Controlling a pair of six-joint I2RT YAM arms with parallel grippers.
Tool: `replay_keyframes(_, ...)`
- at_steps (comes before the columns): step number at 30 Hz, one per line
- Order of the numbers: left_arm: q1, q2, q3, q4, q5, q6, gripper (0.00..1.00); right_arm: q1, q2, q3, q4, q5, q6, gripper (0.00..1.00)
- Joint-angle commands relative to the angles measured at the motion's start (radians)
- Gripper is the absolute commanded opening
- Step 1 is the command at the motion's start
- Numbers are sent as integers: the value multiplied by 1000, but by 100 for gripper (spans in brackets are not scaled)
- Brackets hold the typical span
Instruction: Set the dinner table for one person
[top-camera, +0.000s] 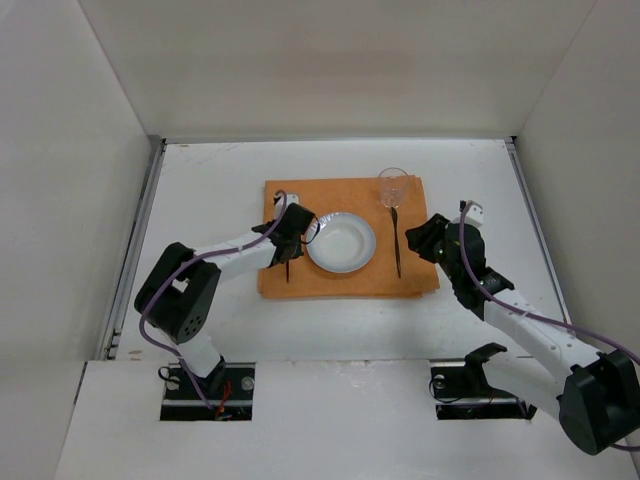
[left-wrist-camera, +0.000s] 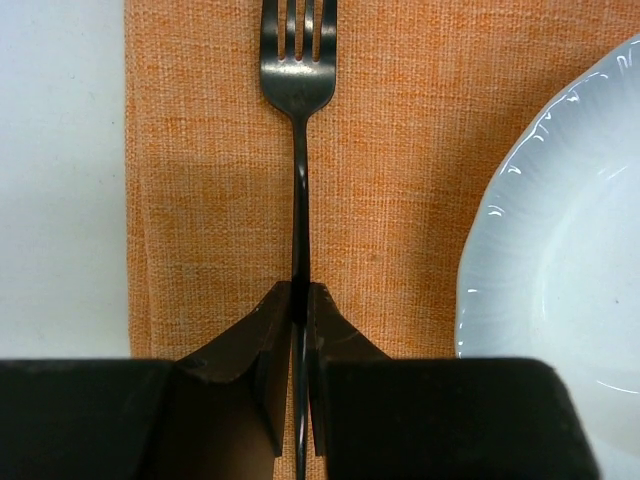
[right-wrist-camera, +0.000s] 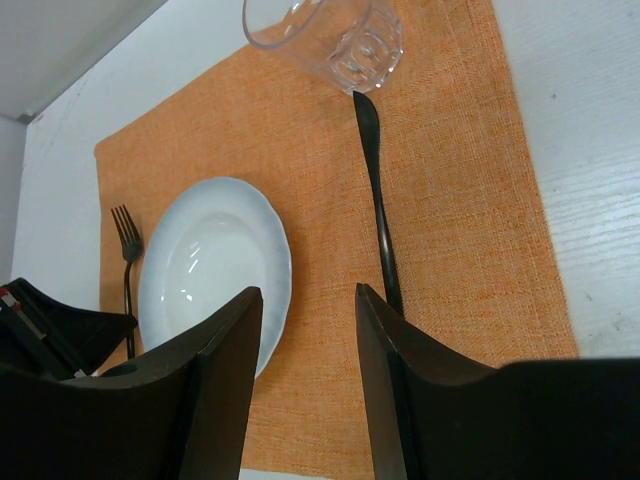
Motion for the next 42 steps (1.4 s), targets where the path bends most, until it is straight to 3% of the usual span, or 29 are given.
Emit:
replay_keyframes(1,7,1,38,25,7,35,4,13,-3,39,62,10,-16,48)
replay_keyframes(7,13,14,38,39,8,28,10,15,-3,40,62,10,-16,48)
replay_keyframes(14,25,-52,23,29,2,16,30,15,-10,37,62,12,-17,49)
replay_keyframes(20,36,-293,-34,5,-15,-27,34,21,-7,39,62,15,-17,49)
replay_keyframes(21,41,-336,-49,5,-18,-41,35,21,-7,39,62,16,-17,47)
replay_keyframes(25,94,-538,-138,-14,-21,-128,36,22,-13,37,62,18,-19,20)
replay_keyframes(28,166,-652,-212,-66,-23,-214,36,24,-38,23,62,44,-8,13)
replay_keyframes(31,281,-759,-299,-136,-16,-287,36,13,-79,-1,62,71,12,14)
replay_keyframes(36,416,-874,-419,-193,6,-324,38,-47,-196,-70,87,130,58,31)
replay_keyframes(39,438,-898,-453,-184,59,-309,39,-85,-240,-96,88,145,73,42)
replay_keyframes(42,443,-882,-476,-170,72,-317,40,-93,-256,-118,93,188,96,46)
